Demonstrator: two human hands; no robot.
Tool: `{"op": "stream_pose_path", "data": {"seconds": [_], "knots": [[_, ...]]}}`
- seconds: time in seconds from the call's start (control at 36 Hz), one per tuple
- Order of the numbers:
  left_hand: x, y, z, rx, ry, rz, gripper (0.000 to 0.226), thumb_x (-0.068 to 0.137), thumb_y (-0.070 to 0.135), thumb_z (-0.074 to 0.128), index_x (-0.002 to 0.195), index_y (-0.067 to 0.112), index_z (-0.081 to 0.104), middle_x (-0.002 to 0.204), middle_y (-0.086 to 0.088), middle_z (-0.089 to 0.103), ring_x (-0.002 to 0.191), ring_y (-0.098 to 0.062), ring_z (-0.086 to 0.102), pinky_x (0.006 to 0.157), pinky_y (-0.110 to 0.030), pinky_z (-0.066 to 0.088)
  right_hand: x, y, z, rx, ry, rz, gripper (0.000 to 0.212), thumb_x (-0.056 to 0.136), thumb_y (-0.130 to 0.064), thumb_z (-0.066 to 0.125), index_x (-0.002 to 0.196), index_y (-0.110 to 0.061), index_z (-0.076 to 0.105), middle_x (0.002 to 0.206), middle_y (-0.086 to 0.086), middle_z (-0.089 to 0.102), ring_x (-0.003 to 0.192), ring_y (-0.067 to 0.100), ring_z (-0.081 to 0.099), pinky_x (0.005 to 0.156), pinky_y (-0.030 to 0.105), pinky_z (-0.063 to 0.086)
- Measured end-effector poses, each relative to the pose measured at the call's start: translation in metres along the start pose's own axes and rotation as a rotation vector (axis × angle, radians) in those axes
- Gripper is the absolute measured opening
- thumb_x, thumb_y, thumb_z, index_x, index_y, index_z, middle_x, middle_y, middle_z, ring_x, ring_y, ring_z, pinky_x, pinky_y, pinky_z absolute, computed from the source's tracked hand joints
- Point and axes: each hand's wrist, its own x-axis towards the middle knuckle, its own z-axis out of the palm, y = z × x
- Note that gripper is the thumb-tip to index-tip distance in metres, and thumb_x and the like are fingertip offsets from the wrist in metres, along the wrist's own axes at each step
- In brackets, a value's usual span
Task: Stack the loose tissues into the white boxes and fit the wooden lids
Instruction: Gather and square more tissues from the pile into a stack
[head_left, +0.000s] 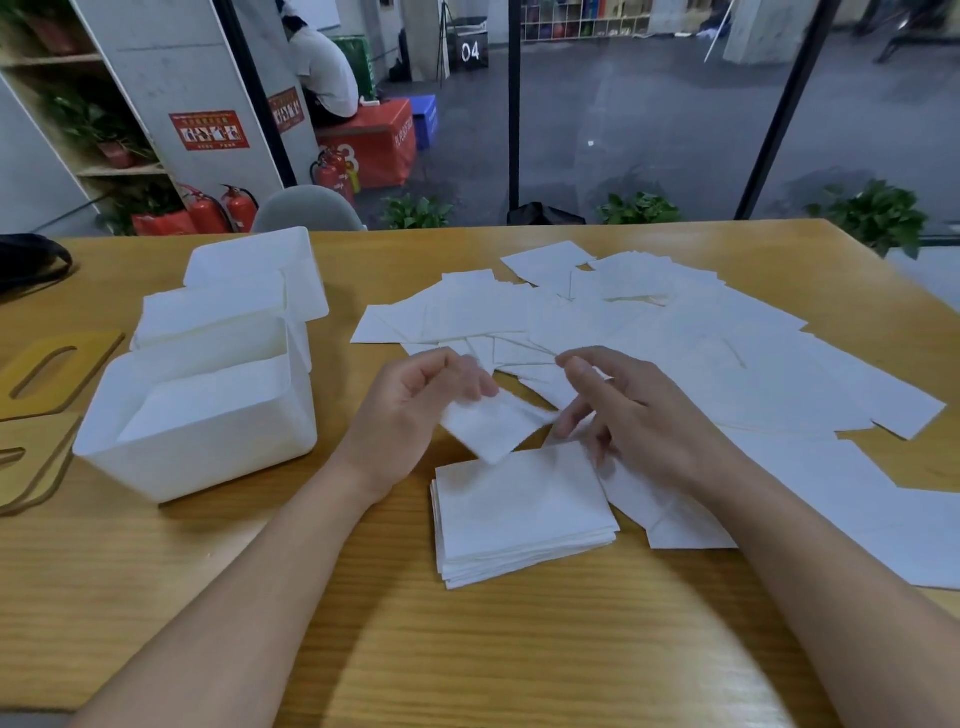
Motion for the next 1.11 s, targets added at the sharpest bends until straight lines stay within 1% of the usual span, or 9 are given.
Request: {"op": "stream_pose_path", "data": {"seconds": [0.08,0.17,0.44,0.56,0.64,0.69,0.83,0.94,1.11], "knots": [[-0.002,0.001,0.003,-0.056,0.028,0.023,0.025,0.101,0.032,0.077,0.088,0.012,0.073,0.098,-0.007,0.076,0.096,-0.017,0.069,0.089,-0.023,0.050,-0.001,-0.002,0.001,0.010,0.012,0.027,0.049,0.104,-0.079,0.043,0.131,-0.043,0.063,0.094,-0.003,0.082,0.063,0.026,0.074,0.069,0.032,0.051],[-0.003,0.001,0.004,-0.197,-0.058,0.028,0.025,0.095,0.011,0.085,0.095,0.007,0.060,0.100,-0.010,0.071,0.091,-0.020,0.067,0.080,-0.026,0.053,-0.003,-0.002,0.003,-0.071,0.034,0.002,0.044,0.103,-0.078,0.045,0.123,-0.046,0.068,0.100,-0.011,0.080,0.063,0.015,0.071,0.070,0.034,0.056],[-0.005,0.009,0.003,-0.431,-0.252,0.016,0.055,0.090,-0.005,0.078,0.139,0.011,0.061,0.129,-0.016,0.069,0.119,-0.026,0.067,0.092,-0.033,0.059,-0.010,-0.017,0.006,-0.036,-0.092,-0.094,0.050,0.106,-0.063,0.055,0.152,-0.044,0.055,0.143,-0.028,0.065,0.136,0.002,0.058,0.104,0.038,0.047],[-0.006,0.011,0.001,-0.452,-0.308,0.013,0.070,0.094,-0.010,0.072,0.157,0.011,0.050,0.131,-0.017,0.067,0.107,-0.019,0.069,0.085,-0.026,0.058,-0.014,-0.019,0.008,0.011,-0.174,-0.162,0.052,0.107,-0.061,0.057,0.156,-0.047,0.049,0.154,-0.026,0.057,0.150,0.002,0.045,0.114,0.039,0.043],[-0.006,0.010,0.000,-0.429,-0.315,0.023,0.077,0.094,-0.010,0.070,0.163,0.013,0.044,0.131,-0.017,0.067,0.124,-0.031,0.065,0.097,-0.036,0.057,-0.014,-0.021,0.013,0.051,-0.144,-0.234,0.039,0.108,-0.045,0.065,0.147,-0.042,0.061,0.149,-0.015,0.062,0.143,0.010,0.054,0.101,0.030,0.059],[-0.006,0.010,0.000,-0.405,-0.314,0.039,0.081,0.094,-0.010,0.071,0.166,0.013,0.041,0.131,-0.017,0.067,0.127,-0.034,0.064,0.101,-0.041,0.057,-0.013,-0.020,0.016,0.035,-0.089,-0.276,0.031,0.105,-0.035,0.072,0.136,-0.039,0.069,0.138,-0.010,0.069,0.133,0.015,0.061,0.100,0.022,0.054],[-0.005,0.010,-0.003,-0.312,-0.238,0.051,0.082,0.090,-0.011,0.066,0.164,0.017,0.044,0.132,-0.021,0.066,0.117,-0.032,0.063,0.095,-0.041,0.058,-0.012,-0.015,0.014,0.034,0.042,-0.267,0.016,0.098,-0.034,0.080,0.114,-0.035,0.079,0.115,-0.007,0.076,0.113,0.019,0.071,0.086,0.032,0.056],[-0.006,0.010,0.005,-0.219,-0.084,0.010,0.061,0.101,0.005,0.073,0.156,0.028,0.058,0.131,-0.017,0.073,0.114,-0.032,0.073,0.092,-0.041,0.062,-0.011,-0.017,0.011,0.127,0.102,-0.344,0.004,0.101,-0.022,0.079,0.105,-0.023,0.081,0.101,0.001,0.079,0.092,0.023,0.073,0.078,0.028,0.056],[-0.007,0.010,0.000,-0.091,0.005,-0.026,0.033,0.101,0.019,0.079,0.134,0.024,0.075,0.094,-0.017,0.074,0.086,-0.031,0.072,0.079,-0.039,0.058,-0.010,-0.018,0.006,0.232,0.156,-0.314,0.013,0.102,-0.016,0.077,0.112,-0.024,0.080,0.090,0.003,0.075,0.070,0.024,0.061,0.062,0.029,0.049]]}}
